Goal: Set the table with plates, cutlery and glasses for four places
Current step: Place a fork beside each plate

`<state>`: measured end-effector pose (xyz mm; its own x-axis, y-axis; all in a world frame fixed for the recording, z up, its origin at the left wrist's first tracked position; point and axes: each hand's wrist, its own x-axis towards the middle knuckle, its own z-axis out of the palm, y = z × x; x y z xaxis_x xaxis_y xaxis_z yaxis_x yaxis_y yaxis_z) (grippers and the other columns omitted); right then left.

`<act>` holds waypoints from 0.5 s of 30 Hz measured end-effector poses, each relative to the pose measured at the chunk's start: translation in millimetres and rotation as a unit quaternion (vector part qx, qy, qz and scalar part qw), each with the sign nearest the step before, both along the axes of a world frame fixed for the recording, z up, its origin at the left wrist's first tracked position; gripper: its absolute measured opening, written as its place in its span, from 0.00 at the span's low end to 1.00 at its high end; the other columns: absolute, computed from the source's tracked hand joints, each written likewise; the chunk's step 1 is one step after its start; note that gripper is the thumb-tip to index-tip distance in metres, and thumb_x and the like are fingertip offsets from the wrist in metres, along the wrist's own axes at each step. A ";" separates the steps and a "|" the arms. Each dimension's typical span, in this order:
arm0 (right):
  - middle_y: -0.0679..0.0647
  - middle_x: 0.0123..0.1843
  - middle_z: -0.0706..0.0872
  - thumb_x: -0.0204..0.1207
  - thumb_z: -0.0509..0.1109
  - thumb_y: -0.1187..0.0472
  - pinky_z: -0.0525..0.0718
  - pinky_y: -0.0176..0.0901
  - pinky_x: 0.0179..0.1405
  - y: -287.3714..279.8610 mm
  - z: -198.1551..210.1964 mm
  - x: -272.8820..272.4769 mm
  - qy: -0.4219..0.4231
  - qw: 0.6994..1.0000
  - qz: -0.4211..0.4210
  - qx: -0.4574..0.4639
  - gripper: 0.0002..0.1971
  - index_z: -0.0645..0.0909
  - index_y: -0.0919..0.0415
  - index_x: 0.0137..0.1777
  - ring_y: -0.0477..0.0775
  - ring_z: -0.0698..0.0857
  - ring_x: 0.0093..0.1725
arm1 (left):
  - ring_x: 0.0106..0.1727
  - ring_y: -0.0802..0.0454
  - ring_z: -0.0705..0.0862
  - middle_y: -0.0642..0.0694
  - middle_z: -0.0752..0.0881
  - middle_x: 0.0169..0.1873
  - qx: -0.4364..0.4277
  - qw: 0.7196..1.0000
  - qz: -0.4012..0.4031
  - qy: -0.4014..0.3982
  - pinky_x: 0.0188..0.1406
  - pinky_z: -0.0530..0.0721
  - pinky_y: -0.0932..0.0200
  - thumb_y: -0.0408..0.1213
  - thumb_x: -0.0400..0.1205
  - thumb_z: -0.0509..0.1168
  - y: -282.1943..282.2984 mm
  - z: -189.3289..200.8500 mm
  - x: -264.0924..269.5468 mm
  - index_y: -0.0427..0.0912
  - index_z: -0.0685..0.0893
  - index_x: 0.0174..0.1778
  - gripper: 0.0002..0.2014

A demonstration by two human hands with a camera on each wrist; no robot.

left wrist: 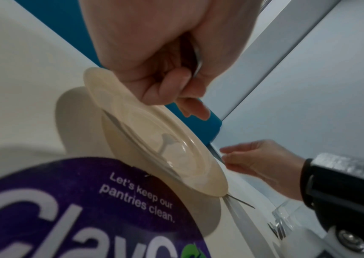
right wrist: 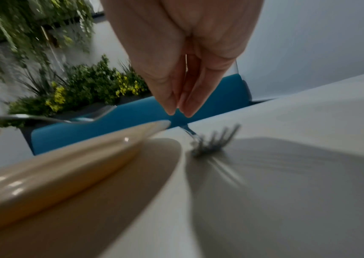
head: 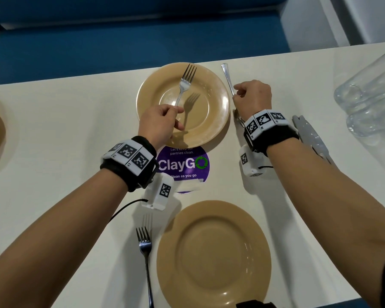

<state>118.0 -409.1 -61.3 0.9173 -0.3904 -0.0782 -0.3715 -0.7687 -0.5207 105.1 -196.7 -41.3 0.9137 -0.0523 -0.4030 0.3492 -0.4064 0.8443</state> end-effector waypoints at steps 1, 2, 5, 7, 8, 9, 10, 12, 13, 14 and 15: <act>0.58 0.56 0.88 0.76 0.67 0.67 0.80 0.41 0.63 5.8 4.9 -1.1 -0.021 1.000 0.004 0.006 0.16 0.84 0.62 0.63 0.56 0.86 0.56 | 0.17 0.66 0.76 0.50 0.84 0.25 0.002 1.000 -0.004 -0.002 0.19 0.74 0.68 0.39 0.86 0.57 2.3 1.3 -1.0 0.45 0.86 0.56 0.12; 0.57 0.55 0.88 0.75 0.67 0.67 0.81 0.39 0.61 14.1 10.4 -1.7 -0.041 0.999 0.015 0.013 0.16 0.85 0.61 0.63 0.55 0.86 0.54 | 0.20 0.65 0.77 0.51 0.84 0.26 0.006 1.000 -0.008 -0.004 0.21 0.74 0.67 0.39 0.86 0.57 5.4 2.8 -2.1 0.45 0.86 0.56 0.12; 0.57 0.53 0.87 0.75 0.70 0.66 0.82 0.38 0.58 51.7 28.5 -4.4 -0.085 0.992 0.089 0.037 0.15 0.85 0.61 0.61 0.53 0.86 0.49 | 0.31 0.58 0.80 0.53 0.85 0.27 0.030 0.999 -0.023 -0.020 0.30 0.80 0.62 0.40 0.85 0.58 21.4 8.5 -6.9 0.46 0.86 0.57 0.12; 0.55 0.54 0.86 0.74 0.71 0.66 0.83 0.41 0.58 81.7 40.1 -9.1 -0.099 0.981 0.159 0.047 0.17 0.84 0.60 0.62 0.51 0.84 0.49 | 0.32 0.59 0.80 0.55 0.86 0.28 0.057 0.997 -0.029 -0.043 0.37 0.81 0.57 0.42 0.84 0.61 38.2 12.7 -10.4 0.46 0.88 0.53 0.11; 0.53 0.57 0.85 0.74 0.72 0.65 0.82 0.39 0.60 97.2 45.5 -12.1 -0.093 0.974 0.201 0.044 0.18 0.83 0.58 0.64 0.49 0.83 0.51 | 0.28 0.63 0.79 0.55 0.86 0.28 0.075 0.995 -0.031 -0.057 0.36 0.80 0.60 0.43 0.84 0.62 48.5 15.4 -11.7 0.46 0.88 0.50 0.10; 0.52 0.59 0.84 0.74 0.72 0.65 0.78 0.35 0.63 113.0 50.7 -15.0 -0.080 0.965 0.248 0.030 0.19 0.82 0.57 0.66 0.49 0.82 0.55 | 0.24 0.66 0.77 0.55 0.87 0.29 0.093 0.993 -0.034 -0.071 0.33 0.78 0.63 0.44 0.83 0.63 60.1 18.9 -13.1 0.47 0.88 0.47 0.10; 0.52 0.61 0.84 0.75 0.72 0.64 0.74 0.32 0.63 129.7 55.8 -17.3 -0.064 0.953 0.297 0.004 0.20 0.81 0.56 0.67 0.50 0.81 0.59 | 0.22 0.66 0.77 0.54 0.88 0.31 0.111 0.990 -0.037 -0.084 0.30 0.76 0.65 0.45 0.82 0.64 72.8 23.3 -14.3 0.47 0.89 0.45 0.09; 0.53 0.63 0.84 0.77 0.69 0.65 0.70 0.36 0.63 163.7 62.9 -19.6 -0.030 0.921 0.385 -0.058 0.18 0.81 0.57 0.67 0.53 0.79 0.64 | 0.26 0.63 0.79 0.52 0.89 0.33 0.154 0.981 -0.047 -0.105 0.29 0.76 0.66 0.47 0.81 0.66 102.6 32.9 -16.4 0.47 0.89 0.41 0.10; 0.55 0.62 0.84 0.78 0.68 0.65 0.71 0.39 0.63 181.8 65.8 -20.5 -0.012 0.907 0.414 -0.081 0.17 0.82 0.58 0.66 0.55 0.79 0.64 | 0.30 0.60 0.81 0.52 0.89 0.33 0.176 0.977 -0.053 -0.112 0.29 0.77 0.64 0.49 0.79 0.67 119.3 37.3 -17.0 0.47 0.90 0.39 0.11; 0.56 0.60 0.85 0.79 0.67 0.64 0.72 0.41 0.60 199.8 67.6 -20.7 0.001 0.898 0.429 -0.098 0.15 0.83 0.58 0.65 0.56 0.80 0.63 | 0.33 0.56 0.83 0.52 0.90 0.32 0.196 0.972 -0.056 -0.115 0.31 0.80 0.61 0.51 0.78 0.68 137.1 40.8 -17.0 0.48 0.89 0.36 0.12; 0.57 0.58 0.87 0.79 0.66 0.64 0.73 0.42 0.58 218.4 67.9 -21.0 0.008 0.896 0.432 -0.102 0.14 0.84 0.58 0.63 0.57 0.81 0.61 | 0.35 0.54 0.85 0.52 0.89 0.31 0.212 0.969 -0.057 -0.115 0.33 0.83 0.58 0.52 0.77 0.69 156.0 43.5 -17.3 0.49 0.89 0.33 0.12</act>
